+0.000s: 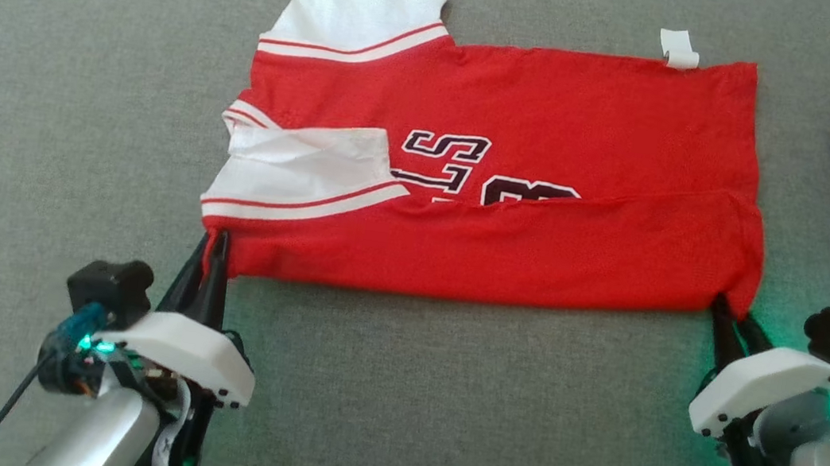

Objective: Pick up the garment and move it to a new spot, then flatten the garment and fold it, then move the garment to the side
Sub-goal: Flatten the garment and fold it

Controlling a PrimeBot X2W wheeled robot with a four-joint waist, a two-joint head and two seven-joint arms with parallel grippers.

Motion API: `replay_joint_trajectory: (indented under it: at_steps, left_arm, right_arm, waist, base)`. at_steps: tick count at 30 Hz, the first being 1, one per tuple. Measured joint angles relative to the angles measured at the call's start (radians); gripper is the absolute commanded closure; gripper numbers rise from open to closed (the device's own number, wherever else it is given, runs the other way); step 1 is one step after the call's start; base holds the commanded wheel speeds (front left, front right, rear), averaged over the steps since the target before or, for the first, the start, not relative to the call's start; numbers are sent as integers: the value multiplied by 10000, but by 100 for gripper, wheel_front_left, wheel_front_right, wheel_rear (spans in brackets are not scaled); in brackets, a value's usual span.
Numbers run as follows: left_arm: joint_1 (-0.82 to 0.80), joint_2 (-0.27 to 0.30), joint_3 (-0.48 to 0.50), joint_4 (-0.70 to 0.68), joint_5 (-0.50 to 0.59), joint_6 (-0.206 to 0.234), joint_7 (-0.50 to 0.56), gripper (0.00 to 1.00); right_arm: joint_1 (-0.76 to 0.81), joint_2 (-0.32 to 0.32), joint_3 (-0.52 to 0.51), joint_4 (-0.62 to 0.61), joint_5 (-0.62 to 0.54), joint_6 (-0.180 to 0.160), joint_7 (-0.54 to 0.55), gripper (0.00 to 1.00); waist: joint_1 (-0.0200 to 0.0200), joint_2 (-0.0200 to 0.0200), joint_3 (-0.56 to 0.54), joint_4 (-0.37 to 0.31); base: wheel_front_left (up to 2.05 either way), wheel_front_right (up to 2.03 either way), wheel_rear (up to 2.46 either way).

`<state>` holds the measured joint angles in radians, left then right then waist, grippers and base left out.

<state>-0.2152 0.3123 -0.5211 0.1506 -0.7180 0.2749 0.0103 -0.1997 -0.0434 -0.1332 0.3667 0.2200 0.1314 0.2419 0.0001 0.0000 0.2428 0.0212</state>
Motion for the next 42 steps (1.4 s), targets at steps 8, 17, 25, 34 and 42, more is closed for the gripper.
replay_joint_trajectory:
  at_steps: [8,17,25,34,42]
  left_arm:
    - [383,639,2,-1227,318,201,81,100]
    - [2588,1423,-385,-3085,326,811,826,100]
    - [3550,1306,-640,-3016,136,989,746,0]
    - [1733,1879,-558,-3041,759,525,1012,0]
    - [-3012,2775,-111,-2429,1026,-995,2861,0]
  right_arm:
    - [172,2,-322,-71,366,0,-230,100]
    - [2956,31,-598,-2443,351,0,614,100]
    - [3992,44,-629,-3093,518,0,763,0]
    - [3785,44,-663,-3985,407,0,692,0]
    - [1639,36,92,-4711,-27,0,876,0]
  waist:
    - [0,0,-502,29]
    - [-2,0,-1011,-83]
    - [-2,0,-1047,-165]
    - [-1,0,-708,-400]
    - [2,0,-17,-926]
  base:
    - [0,0,0]
    - [0,0,0]
    - [0,0,0]
    - [0,0,0]
    - [0,0,0]
